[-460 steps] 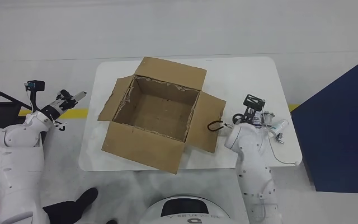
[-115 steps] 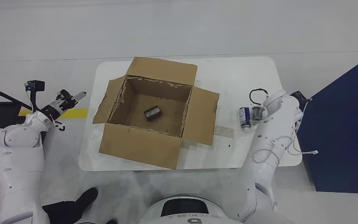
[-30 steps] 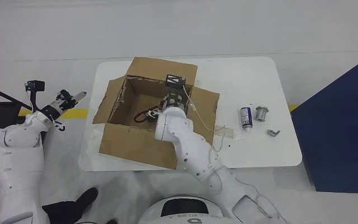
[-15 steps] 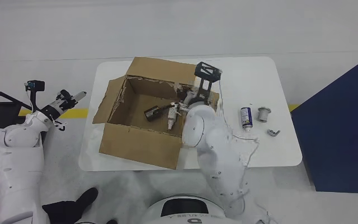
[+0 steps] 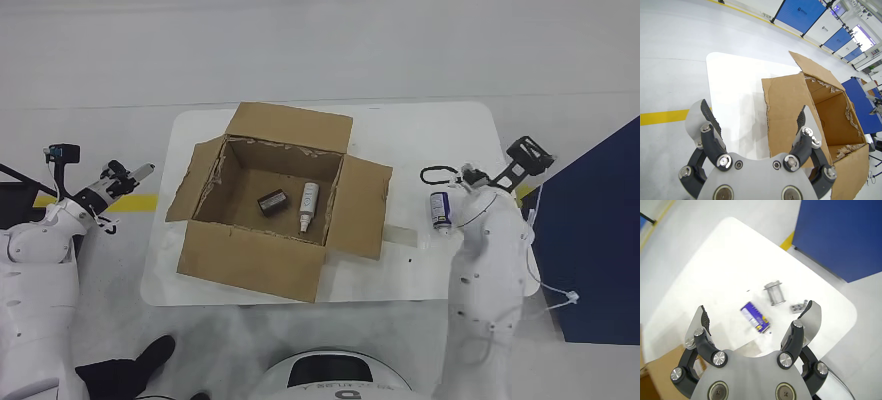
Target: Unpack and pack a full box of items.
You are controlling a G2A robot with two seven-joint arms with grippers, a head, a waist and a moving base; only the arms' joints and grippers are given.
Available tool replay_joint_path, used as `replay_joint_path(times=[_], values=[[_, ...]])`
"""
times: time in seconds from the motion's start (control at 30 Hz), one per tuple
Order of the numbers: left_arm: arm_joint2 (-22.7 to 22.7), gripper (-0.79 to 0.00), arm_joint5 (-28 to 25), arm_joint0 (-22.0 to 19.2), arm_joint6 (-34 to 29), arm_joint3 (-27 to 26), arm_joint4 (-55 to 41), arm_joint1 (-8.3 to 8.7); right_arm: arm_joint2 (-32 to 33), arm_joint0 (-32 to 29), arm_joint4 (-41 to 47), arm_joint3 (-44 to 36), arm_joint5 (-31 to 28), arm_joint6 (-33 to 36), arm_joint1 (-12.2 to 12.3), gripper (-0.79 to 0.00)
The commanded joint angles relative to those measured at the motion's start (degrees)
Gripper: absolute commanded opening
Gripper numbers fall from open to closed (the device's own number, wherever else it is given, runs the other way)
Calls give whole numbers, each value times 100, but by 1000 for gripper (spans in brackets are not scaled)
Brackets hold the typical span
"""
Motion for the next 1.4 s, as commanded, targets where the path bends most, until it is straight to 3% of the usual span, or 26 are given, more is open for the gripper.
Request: replay_joint_path(times=[0.0,0.17,0.23,0.33,0.43,0.57,0.63,0.77,0.83,1.03,1.2,1.37], values=[[0,0,0,0,0,0,0,0,312,238,26,432,-271,272,21,0],[0,0,0,0,0,0,0,0,982,836,378,1421,-574,367,105,-15],[0,0,0,0,0,0,0,0,1172,1076,492,1889,-671,328,145,-99],[0,0,0,0,0,0,0,0,1366,1405,485,2604,-741,235,205,-132],[0,0,0,0,0,0,0,0,1481,1657,474,3148,-810,153,256,-243],[0,0,0,0,0,0,0,0,1549,1889,418,3605,-796,50,304,-265],[0,0,0,0,0,0,0,0,1555,1934,402,3715,-786,26,319,-400],[0,0,0,0,0,0,0,0,1519,1951,366,3774,-760,24,332,-505],[0,0,0,0,0,0,0,0,1509,1911,407,3662,-723,34,331,-785],[0,0,0,0,0,0,0,0,1474,1566,848,2754,-491,-7,283,-785],[0,0,0,0,0,0,0,0,1254,671,2304,675,-501,-114,138,-785],[0,0,0,0,0,0,0,0,368,-341,3436,-972,-828,-388,6,-785]])
